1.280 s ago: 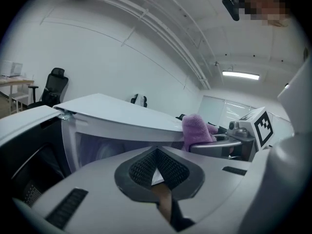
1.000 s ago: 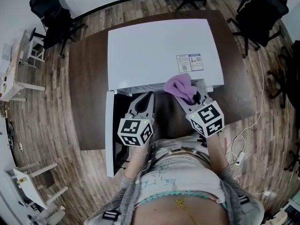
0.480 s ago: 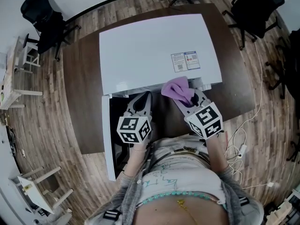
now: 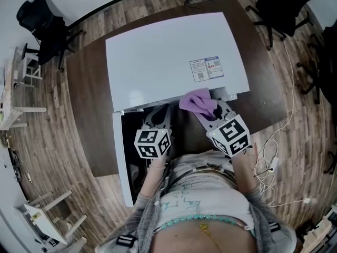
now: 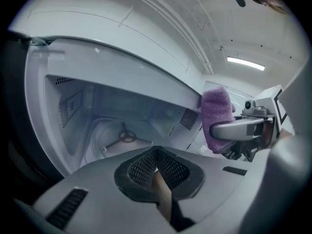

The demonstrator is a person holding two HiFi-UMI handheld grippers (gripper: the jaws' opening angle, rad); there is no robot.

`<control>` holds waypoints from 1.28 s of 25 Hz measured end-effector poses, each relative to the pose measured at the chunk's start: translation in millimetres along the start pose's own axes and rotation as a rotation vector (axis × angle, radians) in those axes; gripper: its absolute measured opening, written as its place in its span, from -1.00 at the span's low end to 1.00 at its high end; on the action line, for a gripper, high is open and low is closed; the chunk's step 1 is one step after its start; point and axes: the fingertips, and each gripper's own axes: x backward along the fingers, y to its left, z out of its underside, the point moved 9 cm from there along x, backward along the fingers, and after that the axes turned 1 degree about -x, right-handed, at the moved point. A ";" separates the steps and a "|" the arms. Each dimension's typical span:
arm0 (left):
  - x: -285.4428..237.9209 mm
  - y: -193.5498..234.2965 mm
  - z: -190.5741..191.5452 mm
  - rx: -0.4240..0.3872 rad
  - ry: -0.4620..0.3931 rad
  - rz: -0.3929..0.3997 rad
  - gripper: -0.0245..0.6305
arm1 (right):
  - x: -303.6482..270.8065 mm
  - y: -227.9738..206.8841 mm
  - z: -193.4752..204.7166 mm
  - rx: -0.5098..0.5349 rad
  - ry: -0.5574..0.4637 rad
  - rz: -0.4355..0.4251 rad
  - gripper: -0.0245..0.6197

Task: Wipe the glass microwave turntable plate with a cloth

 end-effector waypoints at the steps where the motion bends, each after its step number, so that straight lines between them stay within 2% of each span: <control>1: -2.2 0.7 1.6 0.000 0.007 0.002 -0.89 | -0.7 -0.3 -0.1 -0.002 0.001 0.000 -0.57; 6: -9.6 7.3 8.2 -0.007 0.040 -0.003 -0.89 | -3.3 -1.4 0.6 -0.006 0.009 -0.003 -0.57; 17: -27.9 22.8 25.8 0.078 0.091 -0.017 -0.89 | -3.4 -4.5 5.6 -0.019 0.022 0.011 -0.57; 21: -30.6 28.9 31.6 0.174 0.069 -0.038 -0.89 | -2.9 -5.6 9.2 -0.023 0.029 0.019 -0.57; 25: -29.8 33.9 40.8 0.381 0.019 -0.024 -0.88 | -2.3 -6.3 12.1 -0.027 0.036 0.023 -0.57; 29: -29.5 33.7 48.1 0.436 0.004 -0.042 -0.85 | -1.9 -7.2 13.1 -0.027 0.040 0.021 -0.57; 31: -30.8 33.5 53.3 0.485 0.002 -0.044 -0.70 | -0.9 -8.4 13.6 -0.027 0.040 0.023 -0.57; 32: -31.2 33.4 55.6 0.505 0.001 -0.047 -0.70 | -0.5 -8.9 13.8 -0.027 0.041 0.024 -0.57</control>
